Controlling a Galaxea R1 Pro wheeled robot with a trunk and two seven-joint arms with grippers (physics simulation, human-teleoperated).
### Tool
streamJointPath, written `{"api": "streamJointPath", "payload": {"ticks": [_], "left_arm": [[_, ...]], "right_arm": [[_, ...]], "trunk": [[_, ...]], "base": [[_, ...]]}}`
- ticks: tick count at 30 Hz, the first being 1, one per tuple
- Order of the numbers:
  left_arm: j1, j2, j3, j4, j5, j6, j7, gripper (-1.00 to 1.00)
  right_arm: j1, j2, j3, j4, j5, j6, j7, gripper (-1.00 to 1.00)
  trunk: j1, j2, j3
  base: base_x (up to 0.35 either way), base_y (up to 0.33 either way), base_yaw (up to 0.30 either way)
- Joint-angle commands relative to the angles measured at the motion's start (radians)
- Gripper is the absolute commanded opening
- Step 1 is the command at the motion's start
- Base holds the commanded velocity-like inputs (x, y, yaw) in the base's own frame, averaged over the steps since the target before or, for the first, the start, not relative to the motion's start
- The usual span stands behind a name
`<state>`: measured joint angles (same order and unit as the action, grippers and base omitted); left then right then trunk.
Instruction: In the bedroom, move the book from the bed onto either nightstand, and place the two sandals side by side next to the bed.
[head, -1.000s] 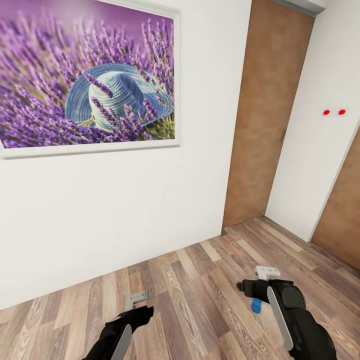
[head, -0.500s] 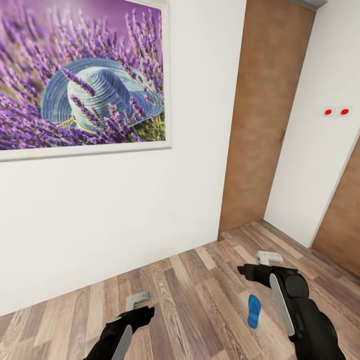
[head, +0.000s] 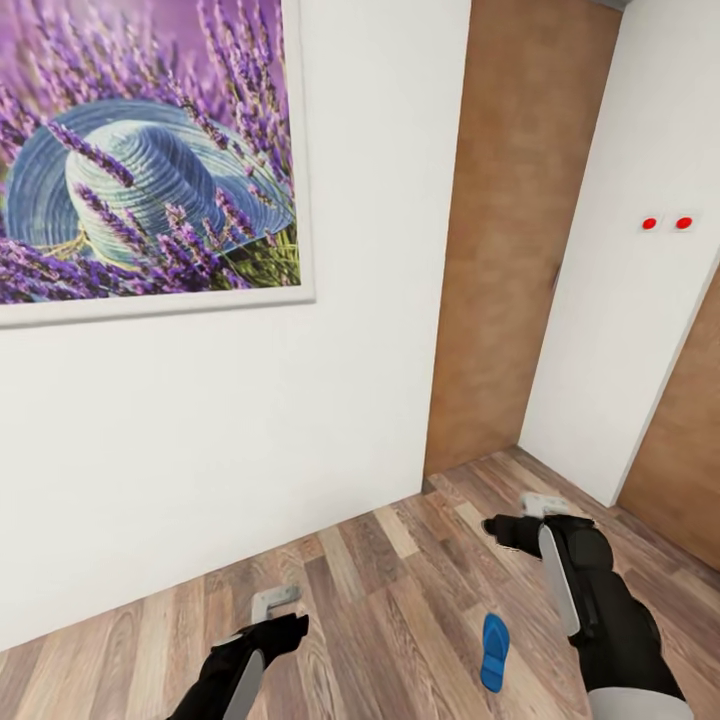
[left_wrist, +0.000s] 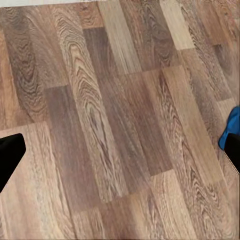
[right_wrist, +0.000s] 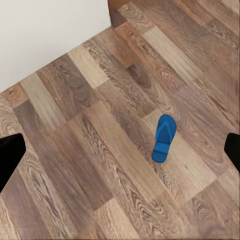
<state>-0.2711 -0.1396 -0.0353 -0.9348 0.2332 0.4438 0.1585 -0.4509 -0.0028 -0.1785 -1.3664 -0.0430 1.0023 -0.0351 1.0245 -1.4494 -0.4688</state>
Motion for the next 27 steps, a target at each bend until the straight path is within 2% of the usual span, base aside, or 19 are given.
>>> {"api": "streamJointPath", "payload": {"ticks": [1, 2, 6, 7, 10, 13, 16, 21, 22, 23, 25, 26, 27], "left_arm": [[0.000, 0.000, -0.001, -0.002, 0.011, 0.004, 0.010, 1.00], [0.000, 0.000, 0.001, -0.001, 0.011, 0.006, 0.012, 1.00], [0.000, -0.004, 0.006, -0.005, 0.020, 0.030, 0.017, 1.00], [0.000, 0.000, 0.019, -0.011, 0.105, 0.084, 0.019, 1.00], [0.000, 0.003, 0.022, -0.014, 0.177, 0.116, 0.021, 1.00], [-0.003, 0.009, 0.024, -0.017, 0.225, 0.138, 0.022, 1.00], [-0.006, 0.014, 0.025, -0.017, 0.239, 0.145, 0.022, 1.00], [-0.010, 0.037, 0.035, -0.016, 0.258, 0.153, 0.023, 1.00], [-0.010, 0.044, 0.039, -0.016, 0.263, 0.155, 0.022, 1.00], [-0.010, 0.047, 0.044, -0.016, 0.265, 0.155, 0.022, 1.00], [-0.011, 0.052, 0.065, -0.016, 0.270, 0.157, 0.022, 1.00], [-0.010, 0.055, 0.098, -0.016, 0.274, 0.158, 0.022, 1.00], [-0.010, 0.056, 0.116, -0.016, 0.275, 0.159, 0.022, 1.00]], "right_arm": [[-0.015, 0.000, -0.006, 0.022, -0.006, 0.004, -0.022, 1.00], [-0.041, 0.000, -0.014, 0.069, -0.007, 0.004, -0.051, 1.00], [-0.088, -0.001, -0.023, 0.162, -0.009, 0.002, -0.084, 1.00], [-0.117, -0.002, -0.026, 0.224, -0.011, 0.000, -0.096, 1.00], [-0.130, -0.005, -0.027, 0.248, -0.012, -0.001, -0.099, 1.00], [-0.144, -0.007, -0.029, 0.277, -0.014, -0.002, -0.103, 1.00], [-0.163, -0.009, -0.030, 0.322, -0.015, -0.002, -0.107, 1.00], [-0.255, -0.015, -0.039, 0.512, -0.015, -0.013, -0.110, 1.00], [-0.294, -0.025, -0.042, 0.588, -0.015, -0.029, -0.108, 1.00], [-0.310, -0.032, -0.042, 0.623, -0.015, -0.043, -0.106, 1.00], [-0.334, -0.048, -0.043, 0.689, -0.014, -0.087, -0.103, 1.00], [-0.354, -0.061, -0.043, 0.749, -0.013, -0.145, -0.101, 1.00], [-0.363, -0.067, -0.042, 0.774, -0.013, -0.175, -0.100, 1.00]], "trunk": [[0.000, -0.001, -0.001], [0.000, -0.001, -0.001], [0.000, -0.001, -0.001], [0.000, -0.001, -0.001], [0.004, -0.008, -0.004], [0.016, -0.029, -0.014], [0.027, -0.050, -0.023], [0.046, -0.085, -0.039], [0.050, -0.092, -0.042], [0.054, -0.099, -0.045], [0.062, -0.113, -0.051], [0.066, -0.120, -0.054], [0.069, -0.127, -0.058]], "base": [[0.226, -0.133, -0.012], [0.145, -0.085, -0.008], [0.085, -0.050, -0.005], [0.024, -0.014, -0.041], [0.016, -0.009, -0.049], [0.008, -0.005, -0.029], [0.003, -0.002, -0.012], [0.001, -0.001, -0.004], [0.000, 0.000, -0.002], [0.000, 0.000, -0.001], [0.000, 0.000, -0.001], [0.000, 0.000, 0.000], [0.000, 0.000, 0.000]]}}
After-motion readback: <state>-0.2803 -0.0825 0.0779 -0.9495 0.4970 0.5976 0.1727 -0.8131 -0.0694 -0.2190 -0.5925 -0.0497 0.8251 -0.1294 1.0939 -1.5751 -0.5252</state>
